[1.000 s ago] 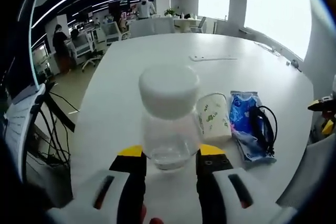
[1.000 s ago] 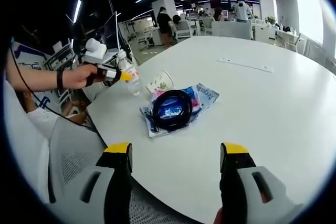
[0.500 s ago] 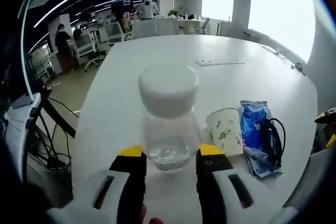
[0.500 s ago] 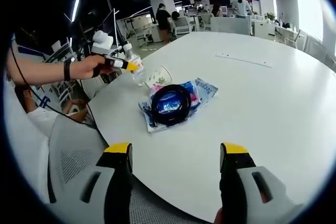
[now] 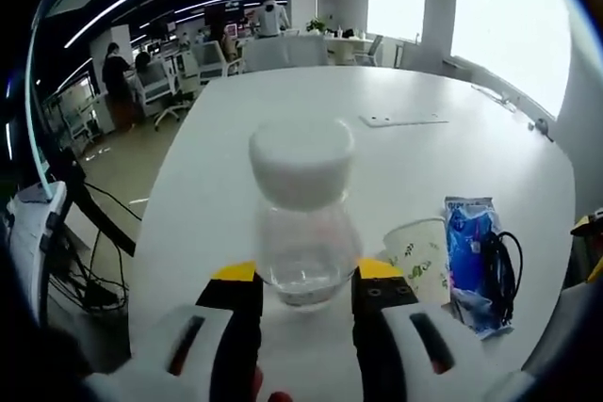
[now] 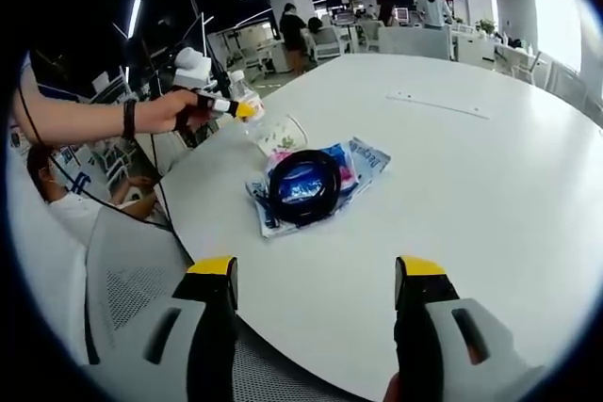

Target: Arrange the tabletop items into an orderly group along one side of the table until the central work area is clear of visible clutter.

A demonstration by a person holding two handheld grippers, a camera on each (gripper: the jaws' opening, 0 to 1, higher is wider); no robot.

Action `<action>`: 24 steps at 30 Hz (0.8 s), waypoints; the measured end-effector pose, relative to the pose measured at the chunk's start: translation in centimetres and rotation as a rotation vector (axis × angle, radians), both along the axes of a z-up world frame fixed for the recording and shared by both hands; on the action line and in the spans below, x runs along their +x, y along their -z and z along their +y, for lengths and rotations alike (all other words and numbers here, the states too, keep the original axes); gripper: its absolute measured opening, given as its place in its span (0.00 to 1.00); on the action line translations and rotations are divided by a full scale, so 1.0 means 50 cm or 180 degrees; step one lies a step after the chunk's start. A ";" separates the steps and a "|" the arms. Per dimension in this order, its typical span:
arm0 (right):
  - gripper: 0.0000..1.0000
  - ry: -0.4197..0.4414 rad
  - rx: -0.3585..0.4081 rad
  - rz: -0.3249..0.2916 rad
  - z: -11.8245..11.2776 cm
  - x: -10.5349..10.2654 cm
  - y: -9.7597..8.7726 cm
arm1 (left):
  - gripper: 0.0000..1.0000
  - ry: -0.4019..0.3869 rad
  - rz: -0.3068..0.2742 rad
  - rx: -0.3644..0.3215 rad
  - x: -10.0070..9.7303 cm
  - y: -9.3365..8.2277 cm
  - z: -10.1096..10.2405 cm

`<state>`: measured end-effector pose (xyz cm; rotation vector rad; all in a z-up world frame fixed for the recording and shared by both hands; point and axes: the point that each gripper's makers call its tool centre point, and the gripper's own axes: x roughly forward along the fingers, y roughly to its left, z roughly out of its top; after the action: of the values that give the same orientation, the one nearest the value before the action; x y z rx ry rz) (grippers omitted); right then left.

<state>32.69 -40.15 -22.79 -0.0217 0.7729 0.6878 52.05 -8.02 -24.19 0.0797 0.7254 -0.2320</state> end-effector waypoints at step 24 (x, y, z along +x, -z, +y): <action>0.67 -0.0031 0.0027 0.0032 0.012 0.000 0.006 | 0.36 -0.0097 0.0019 0.0013 0.018 0.002 0.003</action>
<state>32.68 -39.54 -23.10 -0.0142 0.7799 0.7008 52.94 -7.88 -24.28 0.0719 0.7324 -0.2015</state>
